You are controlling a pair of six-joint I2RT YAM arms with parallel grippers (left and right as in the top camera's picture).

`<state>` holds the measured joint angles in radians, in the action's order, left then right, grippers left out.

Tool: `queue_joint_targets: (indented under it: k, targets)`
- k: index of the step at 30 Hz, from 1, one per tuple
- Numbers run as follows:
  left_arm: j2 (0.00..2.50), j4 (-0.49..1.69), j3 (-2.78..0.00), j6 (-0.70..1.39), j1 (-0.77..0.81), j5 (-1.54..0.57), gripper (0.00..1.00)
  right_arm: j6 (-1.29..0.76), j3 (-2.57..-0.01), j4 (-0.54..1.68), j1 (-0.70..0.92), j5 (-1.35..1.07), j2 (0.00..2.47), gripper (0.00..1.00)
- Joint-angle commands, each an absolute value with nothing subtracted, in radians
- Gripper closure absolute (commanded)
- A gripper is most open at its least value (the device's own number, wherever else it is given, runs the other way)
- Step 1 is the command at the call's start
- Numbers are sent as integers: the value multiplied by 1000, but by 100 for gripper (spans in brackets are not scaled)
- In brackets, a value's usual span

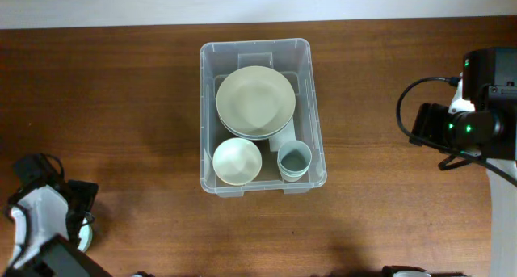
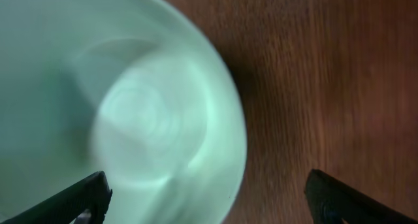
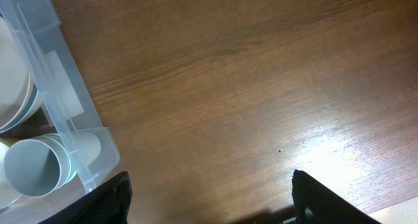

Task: Pack container
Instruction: 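Move the left gripper to grasp the mint-green bowl rim, then carry the mint-green bowl and stack it on the white bowl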

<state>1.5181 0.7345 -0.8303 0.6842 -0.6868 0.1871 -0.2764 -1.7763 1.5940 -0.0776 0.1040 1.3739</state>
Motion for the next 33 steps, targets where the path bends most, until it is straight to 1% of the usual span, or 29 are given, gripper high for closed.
queue_joint_targets:
  k: [1, 2, 3, 5, 7, 9, 10, 11, 13, 14, 16, 18, 21, 25, 29, 33]
  targets:
    - [1619, 686, -821, 656, -690, 179, 4, -270, -1770, 1598, -73, 101, 1377, 26]
    - [1636, 677, -821, 649, -690, 179, 4, -270, -1770, 1598, -72, 101, 1377, 26]
    - [1662, 661, -821, 635, -690, 179, 10, -270, -1770, 1598, -72, 101, 1377, 26]
    - [1684, 654, -821, 635, -690, 179, 33, -270, -1770, 1598, -72, 101, 1377, 26]
    - [1687, 655, -821, 635, -690, 176, 42, -270, -1770, 1598, -73, 101, 1377, 26]
    - [1686, 655, -822, 635, -690, 160, 56, -270, -1770, 1598, -72, 101, 1377, 26]
    - [1686, 656, -822, 635, -690, 152, 61, -270, -1770, 1598, -73, 101, 1377, 26]
    - [1686, 656, -823, 635, -690, 135, 71, -270, -1770, 1598, -72, 101, 1377, 26]
    - [1686, 661, -833, 634, -689, 91, 83, -270, -1770, 1598, -73, 101, 1377, 26]
    - [1685, 666, -839, 634, -689, 80, 86, -270, -1770, 1598, -73, 101, 1377, 26]
    - [1682, 683, -870, 607, -687, 42, 97, -270, -1770, 1598, -73, 101, 1377, 26]
    - [1672, 731, -914, 604, -677, 40, 99, -270, -1770, 1597, -73, 101, 1377, 26]
    - [1646, 797, -981, 597, -648, 39, 99, -270, -1770, 1597, -73, 101, 1377, 26]
    - [1552, 897, -1111, 573, -532, 14, 99, -270, -1770, 1597, -73, 101, 1377, 26]
    - [1455, 942, -1212, 574, -358, 13, 99, -270, -1770, 1597, -73, 101, 1377, 26]
    - [1380, 944, -1300, 574, -114, 14, 99, -270, -1770, 1597, -73, 101, 1379, 26]
